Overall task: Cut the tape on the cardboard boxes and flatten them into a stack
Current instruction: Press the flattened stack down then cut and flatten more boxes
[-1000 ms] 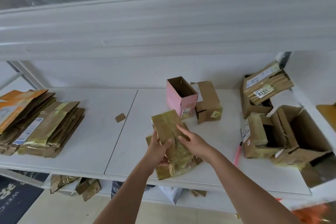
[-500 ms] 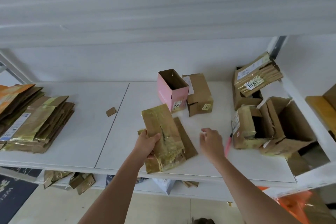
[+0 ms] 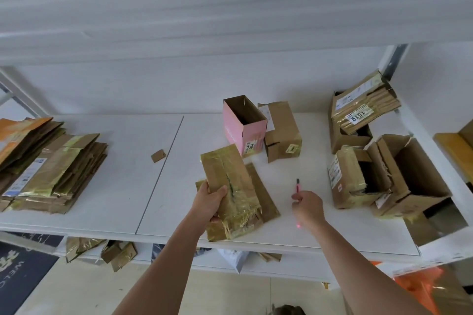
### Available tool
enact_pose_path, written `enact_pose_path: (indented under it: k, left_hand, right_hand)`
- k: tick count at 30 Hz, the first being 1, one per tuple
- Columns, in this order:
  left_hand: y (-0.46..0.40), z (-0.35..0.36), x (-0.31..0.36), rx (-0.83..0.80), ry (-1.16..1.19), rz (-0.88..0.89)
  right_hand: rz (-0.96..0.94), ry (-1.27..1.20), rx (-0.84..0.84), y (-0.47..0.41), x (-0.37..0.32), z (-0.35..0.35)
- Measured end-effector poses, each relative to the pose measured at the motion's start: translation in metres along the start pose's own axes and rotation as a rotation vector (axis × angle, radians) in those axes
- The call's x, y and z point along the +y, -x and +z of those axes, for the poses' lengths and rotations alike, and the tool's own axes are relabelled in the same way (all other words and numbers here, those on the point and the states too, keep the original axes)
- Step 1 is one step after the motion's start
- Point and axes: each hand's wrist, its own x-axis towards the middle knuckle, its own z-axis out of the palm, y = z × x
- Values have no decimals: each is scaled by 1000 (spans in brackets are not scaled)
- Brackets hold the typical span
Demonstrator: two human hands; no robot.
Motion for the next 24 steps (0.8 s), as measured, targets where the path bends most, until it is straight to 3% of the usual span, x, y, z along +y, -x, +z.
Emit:
enact_pose_path:
  k: [6, 13, 19, 24]
  left_hand:
    - [1, -1, 2, -20, 29, -7]
    - [-1, -3, 0, -25, 62, -10]
    - [-1, -5, -1, -30, 58, -25]
    - [-3, -7, -2, -48, 50, -27]
  right_hand:
    - [-128, -415, -39, 6, -51, -17]
    - [-454, -766, 15, 30, -116, -20]
    - [-517, -876, -97, 28, -142, 12]
    - [-588, -707, -84, 21, -142, 33]
